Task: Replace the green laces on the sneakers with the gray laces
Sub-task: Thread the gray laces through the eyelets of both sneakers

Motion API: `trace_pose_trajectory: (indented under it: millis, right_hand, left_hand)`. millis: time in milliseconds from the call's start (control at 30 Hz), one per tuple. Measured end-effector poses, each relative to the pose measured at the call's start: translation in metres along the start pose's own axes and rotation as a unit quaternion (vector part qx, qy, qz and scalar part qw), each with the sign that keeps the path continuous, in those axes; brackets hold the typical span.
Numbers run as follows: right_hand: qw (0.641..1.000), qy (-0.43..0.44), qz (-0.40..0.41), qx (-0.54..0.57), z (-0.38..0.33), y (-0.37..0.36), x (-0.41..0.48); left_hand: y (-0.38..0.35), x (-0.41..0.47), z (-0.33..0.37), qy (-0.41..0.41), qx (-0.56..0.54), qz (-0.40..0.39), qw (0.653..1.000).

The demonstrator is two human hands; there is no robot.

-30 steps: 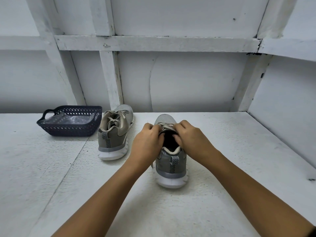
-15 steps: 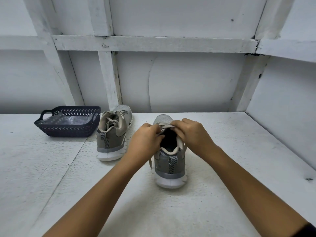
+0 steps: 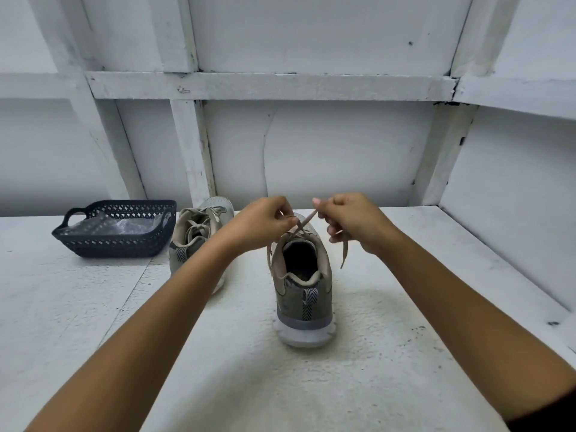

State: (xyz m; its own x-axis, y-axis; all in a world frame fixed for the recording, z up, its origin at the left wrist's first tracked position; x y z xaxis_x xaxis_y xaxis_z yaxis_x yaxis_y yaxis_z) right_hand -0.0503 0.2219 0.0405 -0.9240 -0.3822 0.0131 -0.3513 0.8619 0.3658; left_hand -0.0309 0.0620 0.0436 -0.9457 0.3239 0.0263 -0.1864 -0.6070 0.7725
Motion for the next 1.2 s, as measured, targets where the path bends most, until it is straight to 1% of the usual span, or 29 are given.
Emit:
trace_pose_trajectory:
  millis: [100, 167, 200, 267, 367, 433, 467, 500, 567, 633, 700, 767, 800, 867, 933, 967, 1000, 1033, 1100, 1133, 1200]
  right_hand:
    - [0.998, 0.002, -0.002, 0.068, -0.016, 0.002, 0.001]
    - [0.997, 0.013, -0.017, 0.079, -0.024, 0.000, 0.000]
    - [0.997, 0.015, -0.024, 0.076, -0.026, -0.001, -0.001]
    - [0.997, 0.018, -0.029, 0.068, -0.026, -0.003, -0.004]
    - [0.997, 0.021, -0.023, 0.069, -0.021, -0.003, -0.008]
    - [0.996, 0.018, -0.021, 0.082, -0.017, -0.002, -0.010]
    - [0.995, 0.016, -0.019, 0.092, -0.014, -0.002, -0.011]
    - [0.995, 0.013, -0.013, 0.100, -0.012, -0.001, -0.011]
    - [0.994, 0.007, 0.000, 0.110, -0.009, 0.001, -0.010]
    - [0.993, 0.005, 0.006, 0.118, -0.008, 0.001, -0.010]
    - [0.991, 0.010, 0.002, 0.130, -0.010, 0.000, -0.009]
    - [0.989, 0.019, -0.013, 0.145, -0.013, -0.001, -0.009]
    - [0.988, 0.023, -0.025, 0.150, -0.013, -0.002, -0.010]
    - [0.988, 0.026, -0.051, 0.146, -0.012, -0.003, -0.011]
    - [0.991, 0.020, -0.066, 0.113, -0.007, -0.004, -0.012]
    - [0.993, 0.014, -0.067, 0.091, -0.004, -0.005, -0.011]
    - [0.996, 0.010, -0.061, 0.070, 0.000, -0.007, -0.011]
    - [0.997, 0.009, -0.050, 0.053, 0.003, -0.009, -0.009]
    - [0.999, 0.018, -0.024, 0.026, 0.007, -0.015, -0.007]
    - [1.000, 0.026, -0.011, 0.011, 0.008, -0.018, -0.005]
    - [0.999, 0.041, 0.017, -0.031, 0.009, -0.023, -0.003]
  left_hand:
    - [0.001, 0.006, 0.009, -0.007, 0.057, -0.021, 0.998]
    - [0.000, 0.010, 0.011, -0.002, 0.110, -0.056, 0.992]
    - [0.000, 0.012, 0.011, -0.001, 0.119, -0.075, 0.990]
    - [0.001, 0.015, 0.009, 0.006, 0.103, -0.102, 0.989]
    - [0.005, 0.016, 0.002, 0.028, 0.016, -0.122, 0.992]
    - [0.009, 0.014, -0.004, 0.042, -0.037, -0.160, 0.985]
    - [0.012, 0.013, -0.004, 0.042, -0.033, -0.182, 0.982]
    - [0.014, 0.012, -0.004, 0.040, -0.003, -0.201, 0.979]
    - [0.019, 0.012, -0.002, 0.039, 0.115, -0.208, 0.971]
    - [0.020, 0.015, 0.004, 0.028, 0.211, -0.168, 0.962]
    - [0.018, 0.018, 0.007, 0.009, 0.223, -0.128, 0.966]
    - [0.017, 0.022, 0.004, 0.005, 0.184, -0.121, 0.975]
    - [0.017, 0.023, 0.002, 0.009, 0.141, -0.131, 0.981]
    - [0.016, 0.022, -0.003, 0.027, 0.004, -0.167, 0.986]
    - [0.015, 0.022, -0.007, 0.037, -0.163, -0.192, 0.967]
    - [0.016, 0.021, -0.009, 0.036, -0.223, -0.194, 0.955]
    - [0.017, 0.022, -0.010, 0.030, -0.251, -0.197, 0.947]
    - [0.018, 0.021, -0.010, 0.021, -0.254, -0.204, 0.945]
    - [0.018, 0.018, -0.007, 0.005, -0.224, -0.216, 0.950]
    - [0.018, 0.017, -0.006, 0.005, -0.203, -0.211, 0.956]
    - [0.019, 0.015, -0.005, 0.004, -0.155, -0.171, 0.973]
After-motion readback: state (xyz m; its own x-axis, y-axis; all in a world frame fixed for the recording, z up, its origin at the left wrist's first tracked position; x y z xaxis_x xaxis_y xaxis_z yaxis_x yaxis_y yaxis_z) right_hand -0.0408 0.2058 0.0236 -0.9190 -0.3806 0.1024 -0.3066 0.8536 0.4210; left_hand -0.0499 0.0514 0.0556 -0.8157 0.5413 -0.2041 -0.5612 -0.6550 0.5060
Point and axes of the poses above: each hand's wrist, its own x-axis towards the middle knuckle, its own y-axis out of the back of the hand, z = x × y, the point moved 3 cm from there along x, towards the middle knuckle, and after that the axes turned 12 degrees about -z, right-handed, at the moved point
